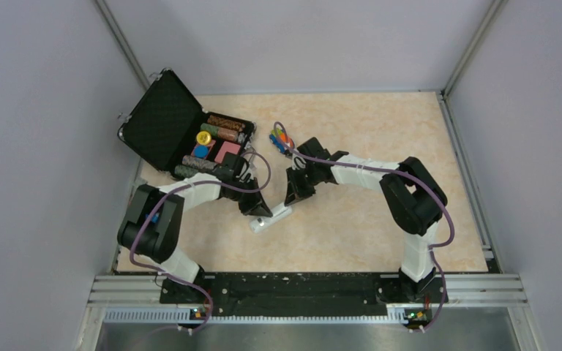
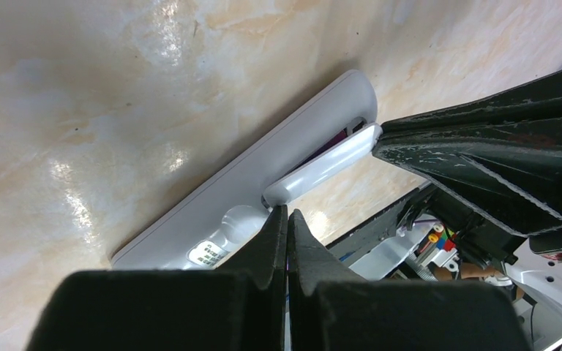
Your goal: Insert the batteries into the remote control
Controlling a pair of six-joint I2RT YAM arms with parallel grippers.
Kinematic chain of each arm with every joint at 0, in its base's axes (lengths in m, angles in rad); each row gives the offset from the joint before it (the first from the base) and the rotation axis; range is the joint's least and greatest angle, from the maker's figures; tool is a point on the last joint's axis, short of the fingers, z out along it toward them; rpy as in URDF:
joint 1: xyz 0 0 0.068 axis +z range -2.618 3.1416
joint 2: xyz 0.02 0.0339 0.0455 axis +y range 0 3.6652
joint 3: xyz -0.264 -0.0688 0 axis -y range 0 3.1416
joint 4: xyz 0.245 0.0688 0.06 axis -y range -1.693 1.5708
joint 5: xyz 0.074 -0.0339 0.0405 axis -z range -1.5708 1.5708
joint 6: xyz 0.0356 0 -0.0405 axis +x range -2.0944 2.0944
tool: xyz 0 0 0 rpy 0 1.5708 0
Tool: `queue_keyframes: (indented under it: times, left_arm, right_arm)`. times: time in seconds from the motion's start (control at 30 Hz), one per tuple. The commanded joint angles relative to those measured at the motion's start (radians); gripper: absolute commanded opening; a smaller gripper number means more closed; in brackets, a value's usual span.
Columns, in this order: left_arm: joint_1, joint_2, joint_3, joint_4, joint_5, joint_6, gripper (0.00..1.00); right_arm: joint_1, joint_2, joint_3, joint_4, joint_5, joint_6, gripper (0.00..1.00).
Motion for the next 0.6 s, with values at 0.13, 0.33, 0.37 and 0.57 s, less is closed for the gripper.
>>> queue_keyframes:
  times: [0.13,0.33,0.37,0.57]
  left_arm:
    - [0.002,-0.110,0.044,0.034,-0.015,-0.030,0.00]
    - [0.007,-0.132,0.042,0.022,-0.035,-0.029,0.04]
    - [0.007,-0.125,0.038,0.017,-0.039,-0.027,0.05]
    - [0.007,-0.089,0.014,0.044,-0.042,-0.021,0.09]
  right_arm:
    - [0.016,-0.025,0.025,-0.028,-0.013,-0.031,0.00]
    - [0.016,-0.015,0.044,-0.040,-0.010,-0.052,0.00]
    - [0.016,-0.015,0.046,-0.040,-0.008,-0.054,0.00]
    - [0.016,-0.005,0.064,-0.031,-0.002,-0.067,0.00]
